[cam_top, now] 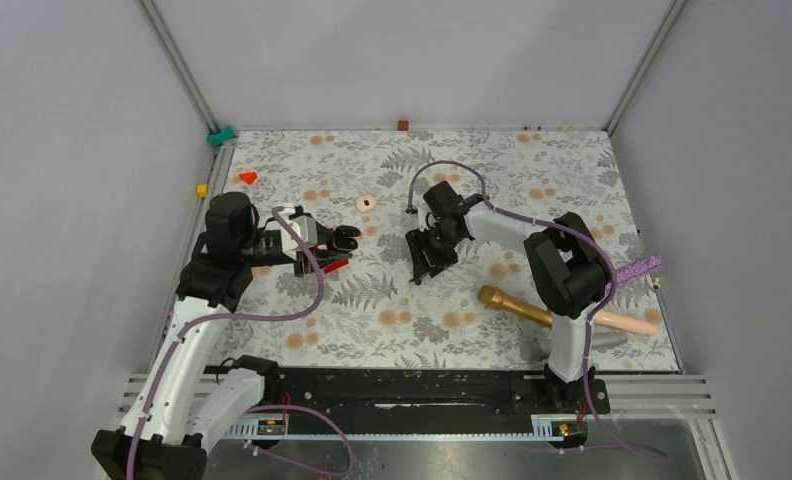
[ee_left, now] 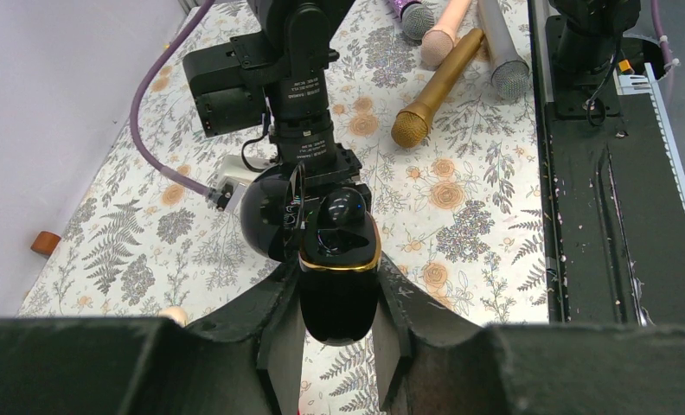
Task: Insert the wireless bluetooth earbuds into the charging case
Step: Pick up the earbud from the center of the board.
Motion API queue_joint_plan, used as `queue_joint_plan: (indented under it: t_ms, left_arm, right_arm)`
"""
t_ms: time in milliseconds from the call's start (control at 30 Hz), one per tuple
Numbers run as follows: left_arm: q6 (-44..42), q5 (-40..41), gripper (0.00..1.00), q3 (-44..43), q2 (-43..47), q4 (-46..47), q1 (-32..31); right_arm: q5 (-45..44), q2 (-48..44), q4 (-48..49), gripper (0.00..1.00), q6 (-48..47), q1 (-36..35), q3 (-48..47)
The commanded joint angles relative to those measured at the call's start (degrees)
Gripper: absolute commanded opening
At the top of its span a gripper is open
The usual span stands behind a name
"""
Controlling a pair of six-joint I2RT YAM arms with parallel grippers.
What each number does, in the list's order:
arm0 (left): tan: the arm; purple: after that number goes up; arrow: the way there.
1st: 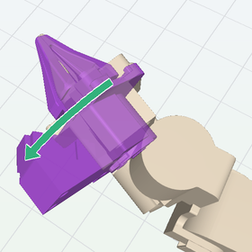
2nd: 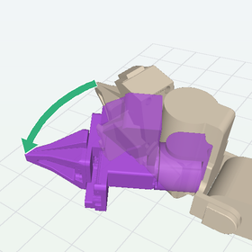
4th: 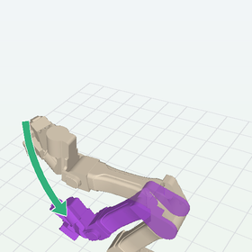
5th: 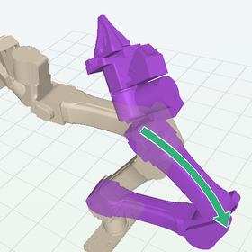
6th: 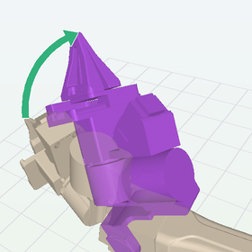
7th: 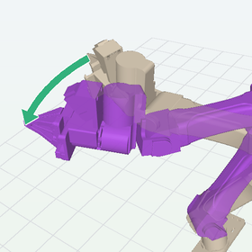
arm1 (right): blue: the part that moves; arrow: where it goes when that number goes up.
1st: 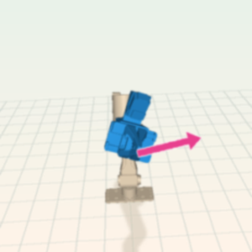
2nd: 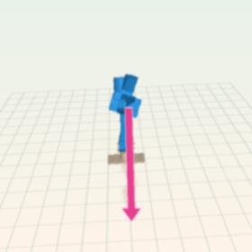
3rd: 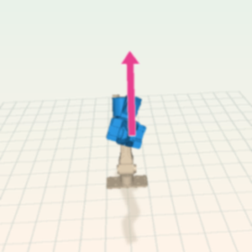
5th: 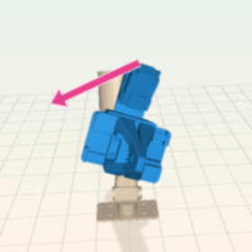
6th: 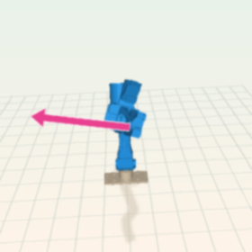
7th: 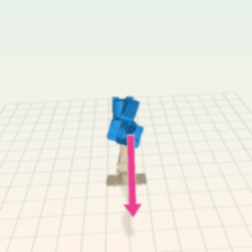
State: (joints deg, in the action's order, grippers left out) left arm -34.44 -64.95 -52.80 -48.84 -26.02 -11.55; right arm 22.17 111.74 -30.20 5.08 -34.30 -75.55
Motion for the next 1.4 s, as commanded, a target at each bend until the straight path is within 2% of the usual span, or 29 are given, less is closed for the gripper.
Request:
queue_joint_plan:
  t_ms: [0, 367, 667, 1167, 1233, 1367]
  left_arm:
    - [-0.3, -1.9, 0.00, 0.4, 0.3, 2.4, 0.5]
    - [-0.6, -1.6, 0.00, 0.4, -0.2, 2.3, 0.4]
    - [-0.6, -1.6, 0.00, 0.3, -0.4, 2.4, 0.4]
    - [-0.7, -2.1, 0.00, 0.3, -0.8, 2.4, 0.4]
    - [-0.6, -2.3, 0.00, 0.3, -0.8, 2.4, 0.5]
    - [-0.5, -2.5, 0.00, 0.4, -0.7, 2.4, 0.5]
  right_arm:
    - [4.4, -0.3, 2.5, 0.57, 5.7, 1.0, 2.5]
    - [8.8, 4.6, 4.9, 0.50, 10.9, 1.8, 2.4]
    - [8.3, 4.7, 6.2, 0.44, 11.6, 2.5, 2.8]
    - [6.3, 3.2, 6.5, 0.21, 8.8, 2.5, 1.8]
    - [6.3, 2.7, 6.7, 0.21, 8.5, 2.5, 1.7]
    - [5.8, 2.6, 6.7, 0.27, 9.4, 2.5, 1.4]
